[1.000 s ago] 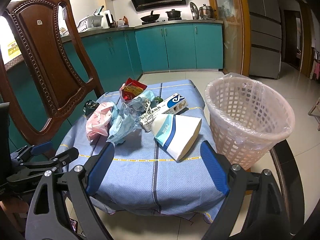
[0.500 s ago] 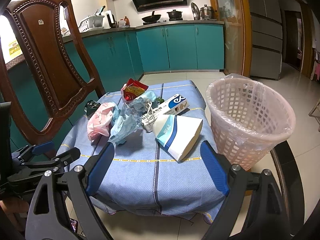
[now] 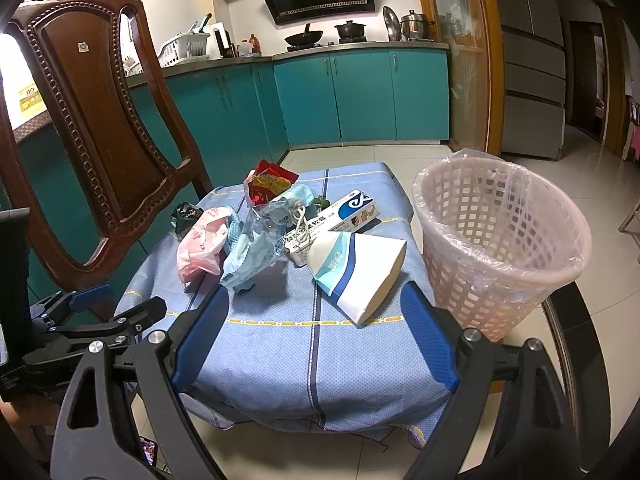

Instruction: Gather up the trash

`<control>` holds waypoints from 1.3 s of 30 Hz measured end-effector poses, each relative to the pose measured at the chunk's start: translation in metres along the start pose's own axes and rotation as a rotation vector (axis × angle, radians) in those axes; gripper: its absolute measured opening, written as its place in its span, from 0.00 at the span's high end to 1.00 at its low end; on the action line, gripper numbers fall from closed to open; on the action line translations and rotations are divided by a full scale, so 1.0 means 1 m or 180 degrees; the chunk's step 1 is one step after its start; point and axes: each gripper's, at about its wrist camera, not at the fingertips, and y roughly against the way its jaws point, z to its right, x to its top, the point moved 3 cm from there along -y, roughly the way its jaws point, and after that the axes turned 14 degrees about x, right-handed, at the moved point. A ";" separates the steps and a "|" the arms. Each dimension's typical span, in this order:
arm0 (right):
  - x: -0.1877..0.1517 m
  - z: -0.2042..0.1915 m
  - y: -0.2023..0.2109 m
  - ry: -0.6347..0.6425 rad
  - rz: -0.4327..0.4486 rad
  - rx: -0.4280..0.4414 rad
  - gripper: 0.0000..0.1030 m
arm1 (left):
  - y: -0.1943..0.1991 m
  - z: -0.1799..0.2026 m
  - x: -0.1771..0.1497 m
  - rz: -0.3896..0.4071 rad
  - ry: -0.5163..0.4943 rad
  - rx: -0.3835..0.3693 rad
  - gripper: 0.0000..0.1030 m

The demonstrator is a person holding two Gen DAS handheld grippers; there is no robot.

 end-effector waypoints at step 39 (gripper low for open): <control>0.014 -0.020 -0.111 -0.0366 -0.0333 0.0581 0.39 | 0.012 -0.044 0.031 0.0334 0.0399 -0.0101 0.74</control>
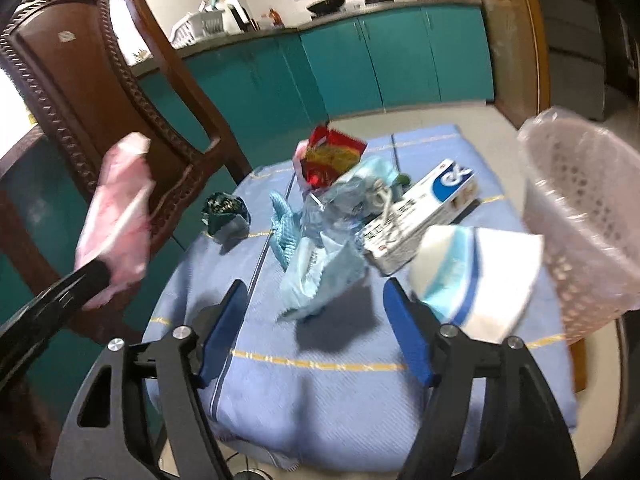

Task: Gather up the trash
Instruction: 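Grasp the pink bag with the left tool while the right tool grasps the clear plastic bag, then lift the clear plastic bag with the right tool and drop it into the wastebasket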

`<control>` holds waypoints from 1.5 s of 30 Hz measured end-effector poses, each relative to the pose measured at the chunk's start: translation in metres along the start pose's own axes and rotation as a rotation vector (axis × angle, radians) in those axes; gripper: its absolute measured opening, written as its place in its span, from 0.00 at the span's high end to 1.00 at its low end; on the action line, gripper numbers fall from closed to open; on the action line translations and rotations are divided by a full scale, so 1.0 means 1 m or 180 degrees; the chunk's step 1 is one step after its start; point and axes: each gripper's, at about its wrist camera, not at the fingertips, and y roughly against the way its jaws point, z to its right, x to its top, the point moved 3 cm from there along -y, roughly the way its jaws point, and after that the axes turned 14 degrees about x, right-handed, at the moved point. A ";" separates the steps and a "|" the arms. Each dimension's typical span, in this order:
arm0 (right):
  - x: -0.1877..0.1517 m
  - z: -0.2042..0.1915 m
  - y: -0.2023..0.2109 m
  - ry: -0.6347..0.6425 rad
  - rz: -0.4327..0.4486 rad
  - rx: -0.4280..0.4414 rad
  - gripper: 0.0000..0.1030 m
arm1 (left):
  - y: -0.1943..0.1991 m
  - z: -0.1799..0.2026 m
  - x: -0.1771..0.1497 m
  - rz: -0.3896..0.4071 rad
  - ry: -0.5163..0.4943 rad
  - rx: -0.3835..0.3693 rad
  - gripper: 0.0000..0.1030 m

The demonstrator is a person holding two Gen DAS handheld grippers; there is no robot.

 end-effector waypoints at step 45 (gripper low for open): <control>0.031 -0.036 0.117 0.1214 0.0523 -0.0261 0.93 | -0.006 0.009 -0.004 -0.0149 -0.0035 -0.0008 0.74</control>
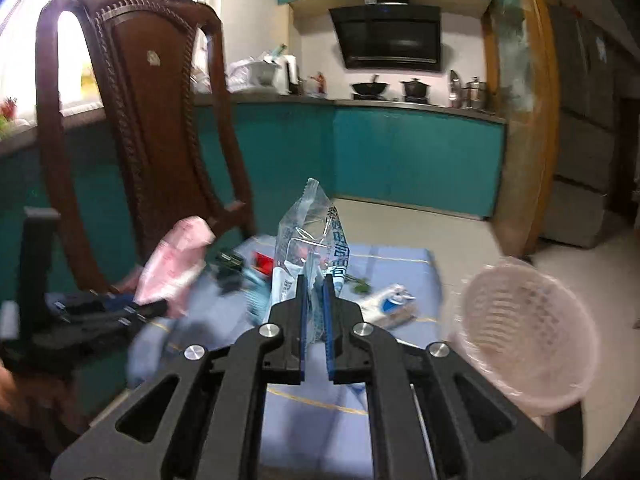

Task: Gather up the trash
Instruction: 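Lift the clear plastic bag with the right tool and drop it into the wastebasket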

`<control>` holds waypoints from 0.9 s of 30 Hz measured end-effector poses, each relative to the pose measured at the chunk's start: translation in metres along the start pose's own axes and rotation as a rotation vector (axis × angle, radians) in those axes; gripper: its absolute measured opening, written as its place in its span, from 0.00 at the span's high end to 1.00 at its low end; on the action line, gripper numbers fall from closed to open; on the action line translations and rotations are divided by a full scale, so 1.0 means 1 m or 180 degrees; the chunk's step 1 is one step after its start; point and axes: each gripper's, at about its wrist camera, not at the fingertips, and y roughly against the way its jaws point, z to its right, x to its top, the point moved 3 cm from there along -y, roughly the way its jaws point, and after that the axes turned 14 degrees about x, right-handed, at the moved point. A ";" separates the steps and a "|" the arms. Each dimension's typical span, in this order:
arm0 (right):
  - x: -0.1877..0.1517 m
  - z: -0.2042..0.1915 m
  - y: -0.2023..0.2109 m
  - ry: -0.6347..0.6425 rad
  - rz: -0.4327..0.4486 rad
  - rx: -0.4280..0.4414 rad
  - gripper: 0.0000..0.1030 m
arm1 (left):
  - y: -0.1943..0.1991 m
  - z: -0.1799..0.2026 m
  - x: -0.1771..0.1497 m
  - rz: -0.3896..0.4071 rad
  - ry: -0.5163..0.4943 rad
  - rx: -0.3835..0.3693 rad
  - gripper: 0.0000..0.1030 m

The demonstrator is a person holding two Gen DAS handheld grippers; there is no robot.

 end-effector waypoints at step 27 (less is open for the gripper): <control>-0.016 0.007 -0.021 -0.0288 -0.0277 -0.0069 0.93 | -0.003 0.005 0.000 -0.0009 -0.0105 0.0021 0.74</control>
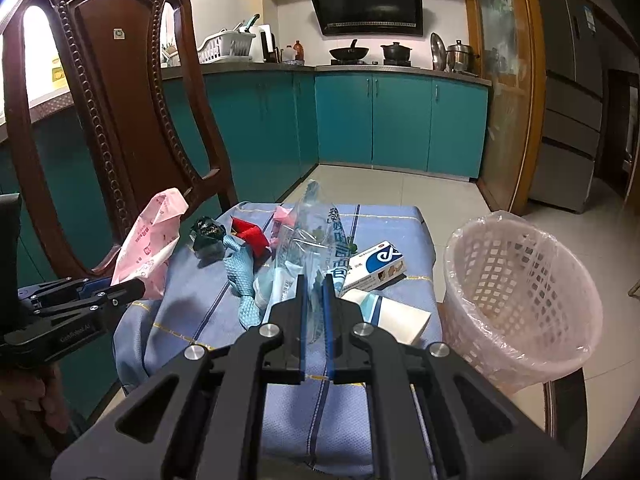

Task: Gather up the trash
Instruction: 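Lift the clear plastic bag with the right tool and drop it into the wastebasket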

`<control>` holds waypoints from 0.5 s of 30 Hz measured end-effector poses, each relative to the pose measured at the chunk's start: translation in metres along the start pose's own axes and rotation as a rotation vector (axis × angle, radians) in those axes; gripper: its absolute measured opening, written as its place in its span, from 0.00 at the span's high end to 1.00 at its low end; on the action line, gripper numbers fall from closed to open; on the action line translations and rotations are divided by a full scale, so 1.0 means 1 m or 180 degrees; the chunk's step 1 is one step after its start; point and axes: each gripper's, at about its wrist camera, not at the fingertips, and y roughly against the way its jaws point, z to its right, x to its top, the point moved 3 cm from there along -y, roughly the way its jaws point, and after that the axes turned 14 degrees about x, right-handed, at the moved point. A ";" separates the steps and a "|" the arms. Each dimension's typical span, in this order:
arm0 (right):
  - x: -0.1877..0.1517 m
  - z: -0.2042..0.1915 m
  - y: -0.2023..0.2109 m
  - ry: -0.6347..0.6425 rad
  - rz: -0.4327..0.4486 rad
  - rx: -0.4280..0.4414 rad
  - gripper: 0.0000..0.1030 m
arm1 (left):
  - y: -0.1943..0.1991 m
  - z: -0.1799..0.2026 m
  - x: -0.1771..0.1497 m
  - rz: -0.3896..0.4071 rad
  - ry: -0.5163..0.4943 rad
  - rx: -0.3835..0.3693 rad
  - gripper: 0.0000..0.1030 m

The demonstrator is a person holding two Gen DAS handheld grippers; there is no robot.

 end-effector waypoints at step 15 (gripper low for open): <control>0.010 0.017 0.013 -0.0035 0.0154 -0.0151 0.93 | -0.001 0.001 -0.001 -0.0018 -0.0025 0.0004 0.74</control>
